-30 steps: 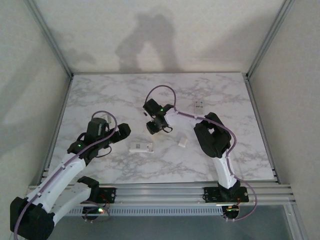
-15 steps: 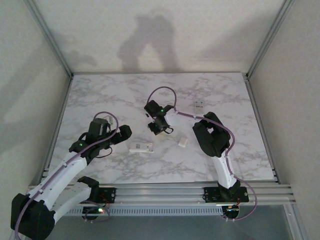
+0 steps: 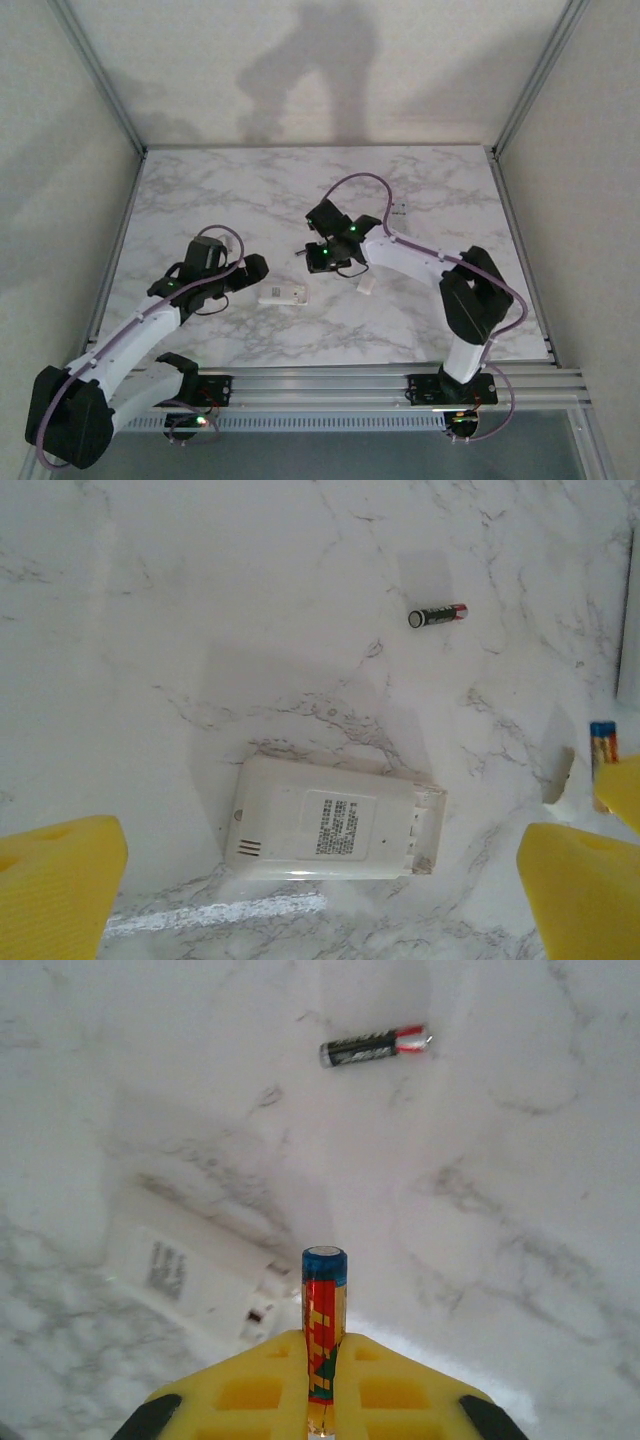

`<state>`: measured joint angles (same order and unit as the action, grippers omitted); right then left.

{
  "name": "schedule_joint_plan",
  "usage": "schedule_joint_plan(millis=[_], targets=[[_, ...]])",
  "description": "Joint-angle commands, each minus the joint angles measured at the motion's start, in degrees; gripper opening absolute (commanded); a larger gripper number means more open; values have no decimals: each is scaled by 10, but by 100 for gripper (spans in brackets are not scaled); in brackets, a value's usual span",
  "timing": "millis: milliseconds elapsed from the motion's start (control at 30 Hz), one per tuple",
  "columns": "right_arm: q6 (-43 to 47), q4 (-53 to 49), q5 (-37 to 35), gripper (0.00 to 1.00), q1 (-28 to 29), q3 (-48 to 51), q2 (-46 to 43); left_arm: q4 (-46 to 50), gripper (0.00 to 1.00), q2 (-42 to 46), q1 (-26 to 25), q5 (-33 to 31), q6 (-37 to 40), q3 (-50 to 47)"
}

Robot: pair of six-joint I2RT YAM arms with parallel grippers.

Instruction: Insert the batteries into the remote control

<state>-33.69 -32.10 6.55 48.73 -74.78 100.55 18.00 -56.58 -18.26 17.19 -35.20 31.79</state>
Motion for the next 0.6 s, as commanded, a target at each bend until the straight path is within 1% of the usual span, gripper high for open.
schedule_joint_plan(millis=[0, 167, 433, 567], targets=[[-110, 9, 9, 9, 32, 21, -4, -14, 99, -3, 5, 10, 20, -2], [-147, 7, -18, 9, 59, 18, 13, -13, 99, 0, 5, 9, 23, -8], [-173, 15, 6, 10, 70, 9, 60, -10, 100, 11, 5, 3, 26, -8], [-184, 37, 13, 9, 73, 14, 79, -11, 100, 14, 5, 2, 26, -9]])
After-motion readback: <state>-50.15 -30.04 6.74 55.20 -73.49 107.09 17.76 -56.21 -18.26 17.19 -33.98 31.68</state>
